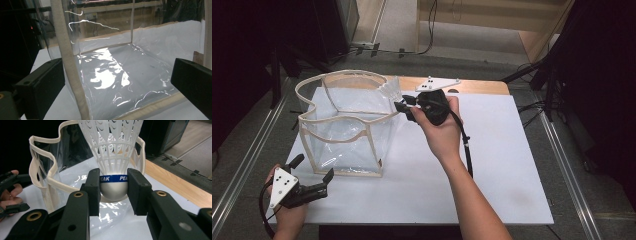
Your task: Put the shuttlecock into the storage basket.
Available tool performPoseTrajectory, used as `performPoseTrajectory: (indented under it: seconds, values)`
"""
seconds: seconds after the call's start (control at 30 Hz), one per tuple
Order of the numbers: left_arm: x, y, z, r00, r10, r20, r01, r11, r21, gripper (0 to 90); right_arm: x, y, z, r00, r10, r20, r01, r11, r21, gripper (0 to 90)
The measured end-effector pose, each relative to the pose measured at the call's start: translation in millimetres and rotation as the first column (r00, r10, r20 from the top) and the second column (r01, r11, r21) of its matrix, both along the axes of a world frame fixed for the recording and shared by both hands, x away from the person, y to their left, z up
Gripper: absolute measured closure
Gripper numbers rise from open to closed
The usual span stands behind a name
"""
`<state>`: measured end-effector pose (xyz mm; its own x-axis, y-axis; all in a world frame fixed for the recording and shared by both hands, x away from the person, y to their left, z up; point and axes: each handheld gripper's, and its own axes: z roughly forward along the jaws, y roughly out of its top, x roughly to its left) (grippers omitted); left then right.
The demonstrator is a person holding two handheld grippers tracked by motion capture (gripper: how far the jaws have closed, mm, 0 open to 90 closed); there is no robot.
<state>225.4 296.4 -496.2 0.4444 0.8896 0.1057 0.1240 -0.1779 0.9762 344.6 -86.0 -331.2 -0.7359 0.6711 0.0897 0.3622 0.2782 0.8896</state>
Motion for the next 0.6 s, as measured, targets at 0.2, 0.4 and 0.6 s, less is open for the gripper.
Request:
performPoseTrajectory:
  seconds: [0.2, 0.4, 0.6]
  values:
    - [0.0, 0.0, 0.0, 1.0000, -0.001, 0.000, 0.001, 1.0000, 0.000, 0.0, 2.6, 6.1, -1.2, 1.0000, 0.007, -0.002, -0.007, 1.0000, 0.005, 63.1]
    - [0.0, 0.1, 0.1, 1.0000, -0.002, 0.000, 0.002, 1.0000, 0.001, 0.0, 4.8, 10.8, -2.7, 0.9999, 0.010, -0.004, -0.010, 0.9999, 0.002, 63.1]
    - [0.0, 0.0, 0.1, 1.0000, -0.002, 0.000, 0.002, 1.0000, -0.001, 0.0, 7.4, 12.8, -5.6, 0.9997, 0.018, -0.019, -0.018, 0.9996, 0.021, 54.2]
